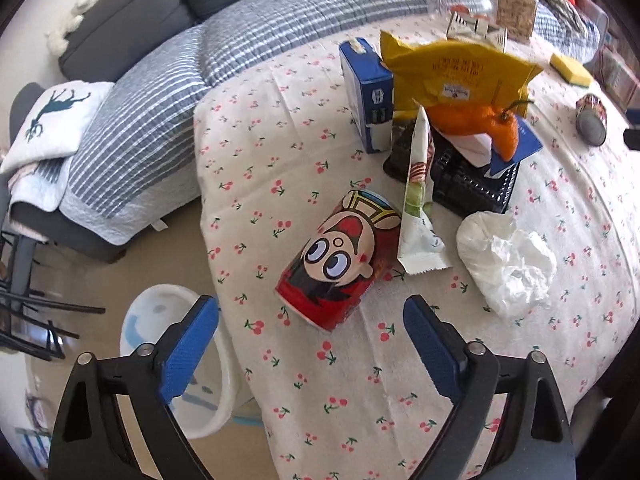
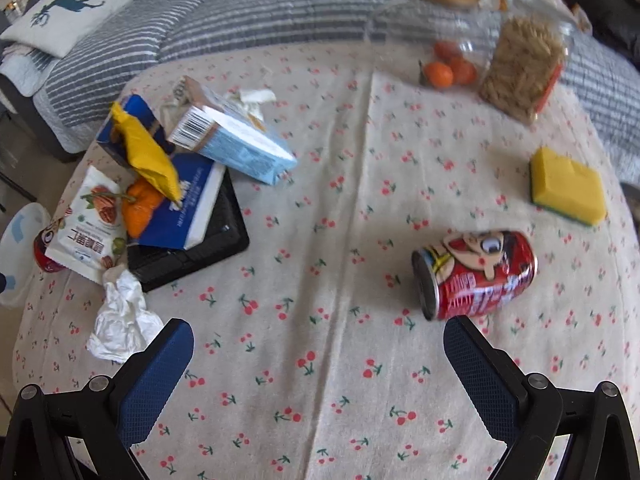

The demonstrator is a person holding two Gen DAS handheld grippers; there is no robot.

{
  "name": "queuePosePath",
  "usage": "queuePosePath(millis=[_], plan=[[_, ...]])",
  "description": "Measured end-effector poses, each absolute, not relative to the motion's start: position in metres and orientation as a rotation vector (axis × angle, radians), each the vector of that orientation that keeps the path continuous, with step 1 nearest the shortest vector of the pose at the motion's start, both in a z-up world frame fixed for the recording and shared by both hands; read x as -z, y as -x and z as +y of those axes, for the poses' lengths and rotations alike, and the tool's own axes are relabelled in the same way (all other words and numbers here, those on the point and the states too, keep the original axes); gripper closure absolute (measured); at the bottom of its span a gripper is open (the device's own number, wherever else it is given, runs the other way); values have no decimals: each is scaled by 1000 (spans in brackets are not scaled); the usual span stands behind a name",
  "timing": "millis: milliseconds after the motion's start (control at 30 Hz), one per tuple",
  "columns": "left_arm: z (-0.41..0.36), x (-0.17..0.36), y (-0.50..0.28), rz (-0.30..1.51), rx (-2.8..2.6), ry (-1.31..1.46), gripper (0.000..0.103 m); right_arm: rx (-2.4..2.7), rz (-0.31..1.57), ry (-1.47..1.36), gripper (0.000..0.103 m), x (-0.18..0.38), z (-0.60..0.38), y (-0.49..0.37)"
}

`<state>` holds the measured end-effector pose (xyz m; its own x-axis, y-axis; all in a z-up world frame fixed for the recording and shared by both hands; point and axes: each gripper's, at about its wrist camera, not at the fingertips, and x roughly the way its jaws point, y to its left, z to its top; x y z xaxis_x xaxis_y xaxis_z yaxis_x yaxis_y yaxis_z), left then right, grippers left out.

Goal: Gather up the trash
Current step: 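Grasp the red milk can by the snack bag with left gripper while right grasps the can by the sponge, then carry the red can to the white bin and release it with left while right lifts its can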

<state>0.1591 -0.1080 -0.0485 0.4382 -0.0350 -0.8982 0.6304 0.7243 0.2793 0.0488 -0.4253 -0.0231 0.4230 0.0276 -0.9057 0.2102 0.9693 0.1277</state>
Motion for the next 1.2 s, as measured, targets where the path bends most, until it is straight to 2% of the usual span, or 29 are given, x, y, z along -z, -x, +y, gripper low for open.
queuePosePath(millis=[167, 300, 433, 867, 1067, 1200], plan=[[-124, 69, -185, 1129, 490, -697, 20, 169, 1147, -179, 0, 26, -444, -56], [-130, 79, -197, 1185, 555, -669, 27, 199, 1158, -269, 0, 30, -477, -52], [-130, 84, -199, 1206, 566, -594, 39, 259, 1162, -315, 0, 33, -505, -47], [-109, 53, -160, 1143, 465, -437, 48, 259, 1225, -359, 1, 73, -532, -65], [-84, 33, -136, 1076, 423, -387, 48, 256, 1230, -392, 17, 84, -532, -73], [-64, 23, -123, 1032, 397, -383, 48, 282, 1224, -351, 19, 81, -524, -77]])
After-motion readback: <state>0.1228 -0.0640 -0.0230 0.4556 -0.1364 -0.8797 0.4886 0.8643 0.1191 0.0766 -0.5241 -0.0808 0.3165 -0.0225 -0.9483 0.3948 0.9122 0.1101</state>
